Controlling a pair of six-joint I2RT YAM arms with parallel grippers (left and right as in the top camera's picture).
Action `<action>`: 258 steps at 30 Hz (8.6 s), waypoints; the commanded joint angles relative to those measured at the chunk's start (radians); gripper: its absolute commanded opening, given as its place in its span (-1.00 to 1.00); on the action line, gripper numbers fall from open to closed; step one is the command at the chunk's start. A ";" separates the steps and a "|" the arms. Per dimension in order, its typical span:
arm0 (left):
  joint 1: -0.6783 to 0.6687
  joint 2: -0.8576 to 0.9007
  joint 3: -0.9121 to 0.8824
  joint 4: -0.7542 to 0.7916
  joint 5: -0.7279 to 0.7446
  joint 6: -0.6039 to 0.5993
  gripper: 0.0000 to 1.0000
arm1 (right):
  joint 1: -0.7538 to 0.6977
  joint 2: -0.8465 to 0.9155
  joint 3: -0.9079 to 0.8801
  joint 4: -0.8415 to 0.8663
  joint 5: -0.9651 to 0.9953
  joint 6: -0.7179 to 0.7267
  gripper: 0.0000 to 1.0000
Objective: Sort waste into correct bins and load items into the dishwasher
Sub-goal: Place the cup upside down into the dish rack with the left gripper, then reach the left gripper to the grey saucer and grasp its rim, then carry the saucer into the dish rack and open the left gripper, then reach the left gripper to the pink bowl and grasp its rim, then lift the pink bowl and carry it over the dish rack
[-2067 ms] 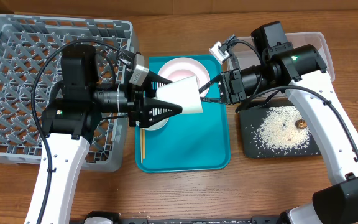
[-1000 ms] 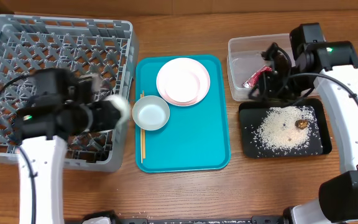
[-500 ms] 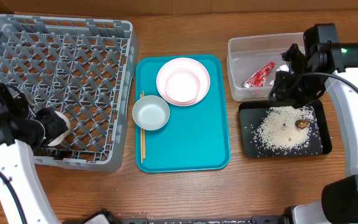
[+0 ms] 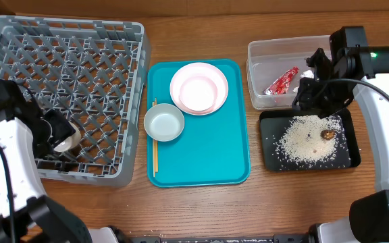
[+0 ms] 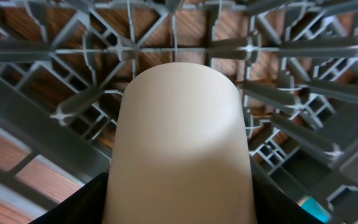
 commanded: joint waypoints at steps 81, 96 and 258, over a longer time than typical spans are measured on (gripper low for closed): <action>-0.261 0.108 0.291 -0.004 0.864 0.565 -0.92 | 0.003 -0.035 0.003 -0.030 -0.050 0.004 1.00; -0.116 0.372 0.291 0.089 1.159 0.631 -0.92 | 0.003 -0.035 0.003 -0.047 -0.050 0.004 0.99; -0.078 0.719 0.725 0.299 1.183 0.227 -0.54 | 0.002 -0.035 0.003 -0.099 0.074 0.097 1.00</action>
